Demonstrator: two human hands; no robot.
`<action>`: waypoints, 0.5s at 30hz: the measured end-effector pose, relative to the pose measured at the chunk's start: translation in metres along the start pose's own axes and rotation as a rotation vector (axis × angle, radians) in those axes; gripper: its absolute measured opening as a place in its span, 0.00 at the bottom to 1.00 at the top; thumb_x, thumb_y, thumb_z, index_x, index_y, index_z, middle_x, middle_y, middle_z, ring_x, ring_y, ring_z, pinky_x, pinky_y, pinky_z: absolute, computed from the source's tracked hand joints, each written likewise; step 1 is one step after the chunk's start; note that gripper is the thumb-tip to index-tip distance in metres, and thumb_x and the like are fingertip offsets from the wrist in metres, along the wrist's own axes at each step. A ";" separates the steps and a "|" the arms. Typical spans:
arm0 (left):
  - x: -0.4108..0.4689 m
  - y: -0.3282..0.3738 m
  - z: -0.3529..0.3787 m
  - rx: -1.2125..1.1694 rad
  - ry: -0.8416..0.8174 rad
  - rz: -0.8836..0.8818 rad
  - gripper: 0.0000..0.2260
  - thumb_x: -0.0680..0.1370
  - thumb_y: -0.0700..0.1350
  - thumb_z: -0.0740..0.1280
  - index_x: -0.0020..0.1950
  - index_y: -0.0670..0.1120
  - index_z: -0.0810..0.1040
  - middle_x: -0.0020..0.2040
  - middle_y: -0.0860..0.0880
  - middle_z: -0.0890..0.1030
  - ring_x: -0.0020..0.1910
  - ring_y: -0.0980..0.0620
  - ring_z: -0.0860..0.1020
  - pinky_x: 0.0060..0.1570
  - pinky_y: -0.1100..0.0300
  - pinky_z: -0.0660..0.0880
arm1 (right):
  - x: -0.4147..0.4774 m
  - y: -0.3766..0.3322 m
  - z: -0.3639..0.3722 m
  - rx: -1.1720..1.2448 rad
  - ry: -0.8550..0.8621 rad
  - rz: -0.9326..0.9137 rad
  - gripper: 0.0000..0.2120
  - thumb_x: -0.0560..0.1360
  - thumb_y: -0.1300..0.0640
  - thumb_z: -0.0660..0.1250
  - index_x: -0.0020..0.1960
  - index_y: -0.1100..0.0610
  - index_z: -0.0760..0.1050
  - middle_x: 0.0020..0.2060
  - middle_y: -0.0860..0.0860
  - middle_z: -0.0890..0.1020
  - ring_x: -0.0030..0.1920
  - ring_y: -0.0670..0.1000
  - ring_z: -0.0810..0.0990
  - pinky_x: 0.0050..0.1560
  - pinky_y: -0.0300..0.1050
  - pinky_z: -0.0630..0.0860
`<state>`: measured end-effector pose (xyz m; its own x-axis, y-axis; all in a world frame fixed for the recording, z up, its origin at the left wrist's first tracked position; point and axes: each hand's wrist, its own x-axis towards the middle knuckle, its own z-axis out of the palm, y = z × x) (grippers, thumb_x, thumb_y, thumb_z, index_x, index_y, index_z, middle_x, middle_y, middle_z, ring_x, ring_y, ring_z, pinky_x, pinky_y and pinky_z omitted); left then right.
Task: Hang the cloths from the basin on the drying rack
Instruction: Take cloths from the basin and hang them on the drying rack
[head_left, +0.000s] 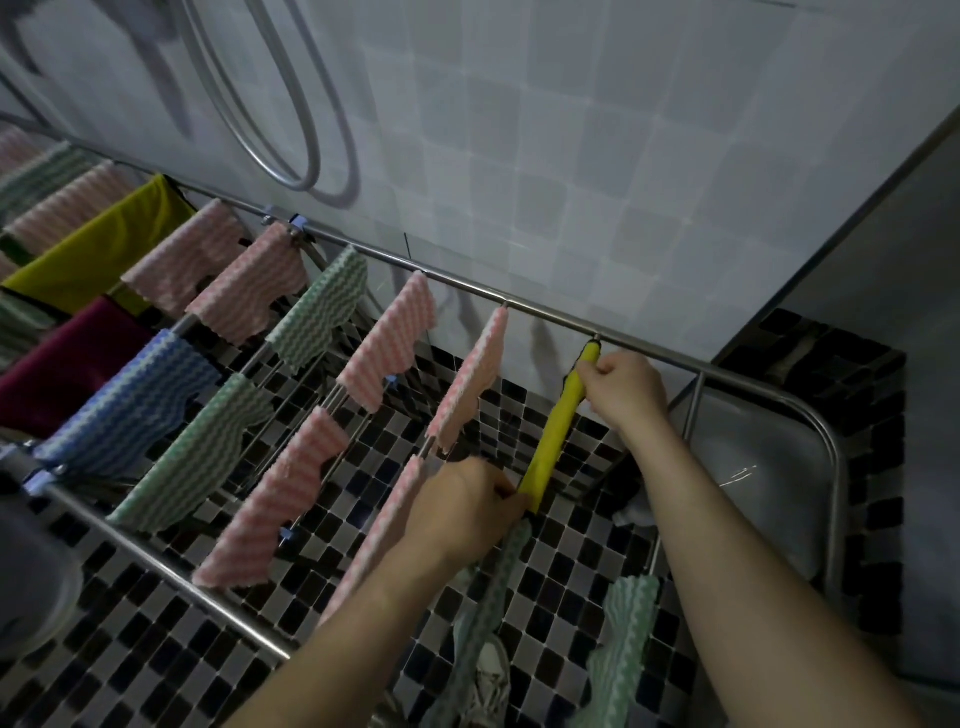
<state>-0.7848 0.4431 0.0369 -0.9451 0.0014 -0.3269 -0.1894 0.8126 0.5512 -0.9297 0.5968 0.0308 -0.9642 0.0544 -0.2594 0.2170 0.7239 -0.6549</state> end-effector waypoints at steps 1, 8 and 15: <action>-0.001 0.000 0.001 -0.010 -0.005 -0.001 0.13 0.78 0.57 0.65 0.45 0.50 0.84 0.35 0.55 0.81 0.29 0.61 0.76 0.29 0.66 0.71 | -0.001 -0.002 0.001 -0.027 0.016 -0.004 0.18 0.78 0.49 0.62 0.32 0.55 0.70 0.29 0.53 0.77 0.31 0.53 0.76 0.31 0.43 0.70; -0.006 0.005 0.004 -0.023 -0.003 0.000 0.10 0.75 0.55 0.69 0.49 0.51 0.85 0.41 0.55 0.84 0.34 0.60 0.79 0.36 0.64 0.78 | -0.007 -0.001 0.012 -0.037 0.136 -0.020 0.16 0.81 0.50 0.58 0.36 0.53 0.68 0.31 0.48 0.73 0.31 0.48 0.71 0.28 0.40 0.60; -0.011 0.010 0.010 0.140 0.064 0.057 0.11 0.77 0.54 0.67 0.54 0.51 0.83 0.44 0.54 0.83 0.40 0.55 0.81 0.42 0.56 0.80 | -0.015 -0.004 0.013 0.075 0.244 -0.100 0.09 0.78 0.54 0.65 0.55 0.58 0.77 0.46 0.49 0.80 0.41 0.44 0.74 0.31 0.28 0.60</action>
<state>-0.7739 0.4568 0.0383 -0.9690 0.0164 -0.2465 -0.1005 0.8854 0.4538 -0.9144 0.5844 0.0276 -0.9876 0.1559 -0.0178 0.1206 0.6816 -0.7217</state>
